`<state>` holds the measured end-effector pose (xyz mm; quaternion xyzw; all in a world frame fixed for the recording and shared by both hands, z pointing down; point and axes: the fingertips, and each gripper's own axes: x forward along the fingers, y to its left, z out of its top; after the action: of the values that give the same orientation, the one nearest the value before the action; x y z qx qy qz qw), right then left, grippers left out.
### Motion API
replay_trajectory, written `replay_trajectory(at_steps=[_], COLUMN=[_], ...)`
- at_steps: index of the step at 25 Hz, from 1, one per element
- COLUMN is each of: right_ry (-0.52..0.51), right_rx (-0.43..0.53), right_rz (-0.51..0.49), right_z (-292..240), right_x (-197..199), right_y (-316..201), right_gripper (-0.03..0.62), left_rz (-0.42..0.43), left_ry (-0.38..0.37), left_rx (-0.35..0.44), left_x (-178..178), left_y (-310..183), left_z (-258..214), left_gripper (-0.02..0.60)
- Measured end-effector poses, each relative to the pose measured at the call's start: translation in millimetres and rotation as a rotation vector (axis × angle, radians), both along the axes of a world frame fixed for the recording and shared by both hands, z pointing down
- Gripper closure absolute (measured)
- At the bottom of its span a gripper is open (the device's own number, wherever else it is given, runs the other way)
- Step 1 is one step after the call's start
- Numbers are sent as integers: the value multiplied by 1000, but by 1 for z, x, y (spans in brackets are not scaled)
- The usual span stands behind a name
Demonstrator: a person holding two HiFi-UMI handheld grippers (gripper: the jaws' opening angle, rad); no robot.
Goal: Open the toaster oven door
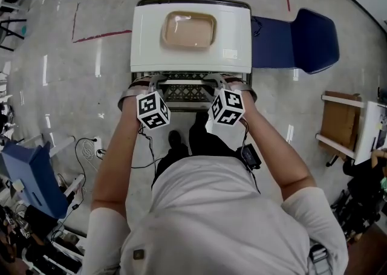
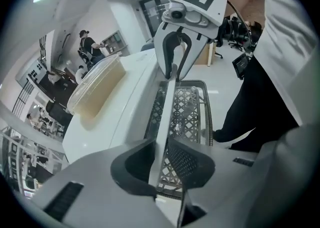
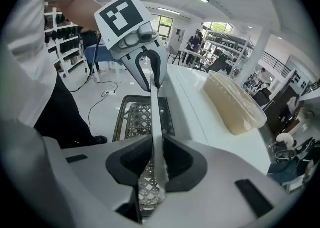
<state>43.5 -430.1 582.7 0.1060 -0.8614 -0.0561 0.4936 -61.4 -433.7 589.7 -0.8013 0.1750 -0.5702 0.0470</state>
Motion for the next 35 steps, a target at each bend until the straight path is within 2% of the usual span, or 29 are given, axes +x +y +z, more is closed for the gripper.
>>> replay_trajectory(at_steps=[10,15,20,25,29,35], right_ry=[115,153,196,250,285,356], right_rx=[77,90,165,264,372,437], right_rz=[-13,24,48,66,89,98], right_z=[6,12,20,32,46,71], right_x=[-2,-3,-4,-6,-5,-3], right_y=[12,27,46,79,102,134], right_gripper=[514,514,514,517,519,519], left_rz=[53,55,58,110,155,137], left_ry=[-42,-38,-43,-73,-92,-157], left_rx=[9,26,67,128,209,289], left_x=[2,1,0,-1,0,2], left_y=[13,27,47,79,104,134], left_z=[6,11,19,29,43,72], left_gripper=[492,494,495,500,503,503])
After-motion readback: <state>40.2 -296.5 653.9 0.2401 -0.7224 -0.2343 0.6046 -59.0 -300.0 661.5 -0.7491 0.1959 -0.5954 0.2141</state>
